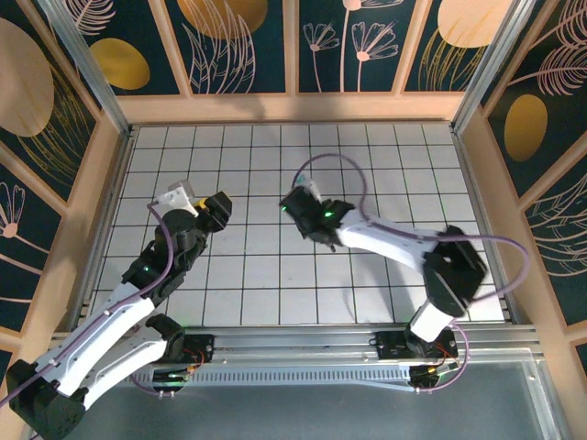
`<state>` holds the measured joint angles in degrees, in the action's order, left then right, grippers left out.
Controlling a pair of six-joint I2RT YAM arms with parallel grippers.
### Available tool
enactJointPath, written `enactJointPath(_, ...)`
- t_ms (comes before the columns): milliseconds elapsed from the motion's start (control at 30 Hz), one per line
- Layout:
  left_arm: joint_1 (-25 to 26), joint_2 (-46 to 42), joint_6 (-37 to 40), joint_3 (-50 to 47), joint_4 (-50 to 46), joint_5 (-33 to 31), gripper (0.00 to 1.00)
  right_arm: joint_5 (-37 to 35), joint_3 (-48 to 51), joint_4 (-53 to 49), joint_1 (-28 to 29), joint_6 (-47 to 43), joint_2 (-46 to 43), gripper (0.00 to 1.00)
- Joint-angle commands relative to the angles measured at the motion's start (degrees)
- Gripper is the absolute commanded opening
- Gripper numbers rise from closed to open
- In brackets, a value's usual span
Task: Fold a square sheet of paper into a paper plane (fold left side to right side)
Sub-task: Turn over the paper at the center of the table.
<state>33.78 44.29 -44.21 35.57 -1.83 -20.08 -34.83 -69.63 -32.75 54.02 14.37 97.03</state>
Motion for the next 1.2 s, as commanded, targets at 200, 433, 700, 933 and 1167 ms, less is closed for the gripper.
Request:
enactJointPath(200,0.12,0.3,0.13,0.2,-2.57,-3.64,0.59,-20.04,-7.49,-15.68,5.04,2.39,18.64,0.0)
enactJointPath(433,0.09,2.48,0.3,0.64,-1.98,-1.59,0.6,-7.93,-8.78,-11.72,5.54,-0.61,19.95,0.21)
enactJointPath(700,0.12,5.06,0.18,1.25,-0.77,1.69,0.64,6.31,-7.02,-5.97,2.43,-1.27,10.28,0.58)
enactJointPath(933,0.07,8.68,-2.08,0.83,2.36,5.58,0.66,14.37,0.54,1.46,-3.9,0.3,-3.7,0.7)
enactJointPath(1167,0.1,12.87,-6.95,-0.83,7.84,11.43,0.66,25.28,14.35,15.45,-16.58,3.81,-21.56,0.79)
